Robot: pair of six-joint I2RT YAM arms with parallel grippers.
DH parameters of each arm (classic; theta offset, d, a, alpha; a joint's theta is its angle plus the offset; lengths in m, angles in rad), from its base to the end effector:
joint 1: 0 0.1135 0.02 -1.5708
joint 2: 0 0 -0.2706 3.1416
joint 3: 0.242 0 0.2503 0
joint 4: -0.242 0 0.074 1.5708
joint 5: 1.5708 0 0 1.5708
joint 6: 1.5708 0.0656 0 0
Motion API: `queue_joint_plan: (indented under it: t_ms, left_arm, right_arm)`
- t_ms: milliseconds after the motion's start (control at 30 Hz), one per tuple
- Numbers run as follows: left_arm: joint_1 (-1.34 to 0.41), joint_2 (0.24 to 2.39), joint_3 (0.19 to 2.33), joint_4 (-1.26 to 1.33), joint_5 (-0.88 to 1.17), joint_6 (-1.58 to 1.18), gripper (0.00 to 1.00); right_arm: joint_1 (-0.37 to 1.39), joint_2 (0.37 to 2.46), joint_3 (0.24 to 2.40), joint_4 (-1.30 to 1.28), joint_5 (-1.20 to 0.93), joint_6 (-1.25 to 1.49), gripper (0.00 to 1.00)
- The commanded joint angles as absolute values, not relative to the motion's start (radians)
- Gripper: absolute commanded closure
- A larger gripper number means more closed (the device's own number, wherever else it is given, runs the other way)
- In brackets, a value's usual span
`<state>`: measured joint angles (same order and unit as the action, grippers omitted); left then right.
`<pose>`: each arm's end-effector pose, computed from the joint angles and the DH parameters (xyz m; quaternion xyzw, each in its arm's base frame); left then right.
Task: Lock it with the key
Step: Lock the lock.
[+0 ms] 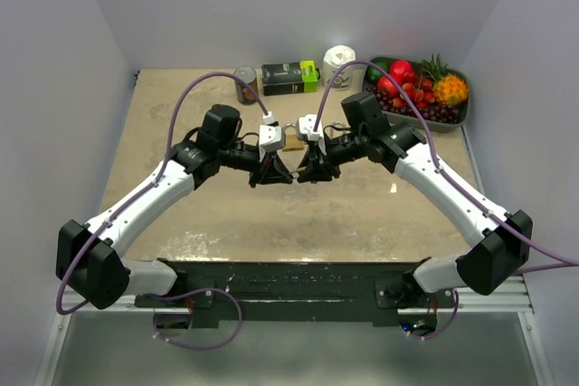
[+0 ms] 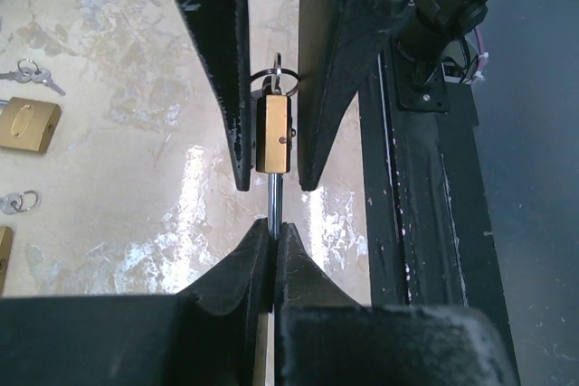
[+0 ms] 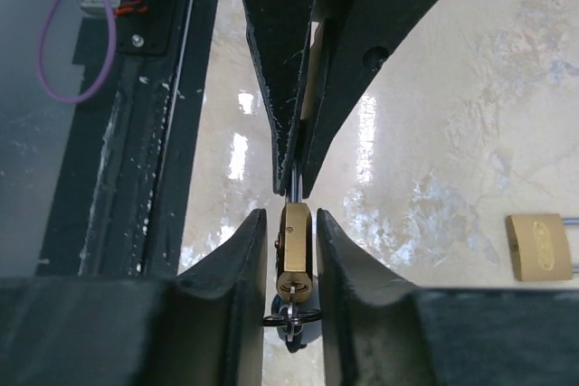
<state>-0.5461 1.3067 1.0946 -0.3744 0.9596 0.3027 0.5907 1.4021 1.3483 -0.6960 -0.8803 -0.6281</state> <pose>0.2221 -0.1978 0.3204 0.5207 0.6226 -0.4547 0.3667 0.2253 0.2120 0.3482 -0.6142 0.5829 0.3839 0.3683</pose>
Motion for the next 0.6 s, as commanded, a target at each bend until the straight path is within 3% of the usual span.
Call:
queue_joint_plan:
  t_ms: [0, 67, 167, 200, 233, 567]
  left_arm:
    - [-0.551, 1.31, 1.152, -0.37, 0.974, 0.324, 1.0]
    - [-0.551, 1.313, 1.158, -0.379, 0.973, 0.325, 1.0]
    - [-0.534, 1.315, 1.161, -0.396, 0.986, 0.325, 0.75]
    - [-0.503, 1.312, 1.155, -0.396, 1.005, 0.321, 0.62]
    - [-0.486, 1.305, 1.14, -0.388, 1.04, 0.316, 0.58]
    - [-0.433, 1.2, 0.994, -0.289, 1.045, 0.26, 0.42]
  right_arm:
    - [0.597, 1.397, 1.39, -0.726, -0.844, -0.684, 0.99]
    - [0.598, 1.394, 1.39, -0.724, -0.839, -0.678, 1.0]
    - [0.597, 1.391, 1.384, -0.694, -0.856, -0.622, 1.0]
    - [0.592, 1.391, 1.381, -0.681, -0.857, -0.608, 1.0]
    - [0.591, 1.391, 1.378, -0.657, -0.864, -0.594, 1.0]
    - [0.543, 1.362, 1.302, -0.364, -0.985, -0.238, 1.0]
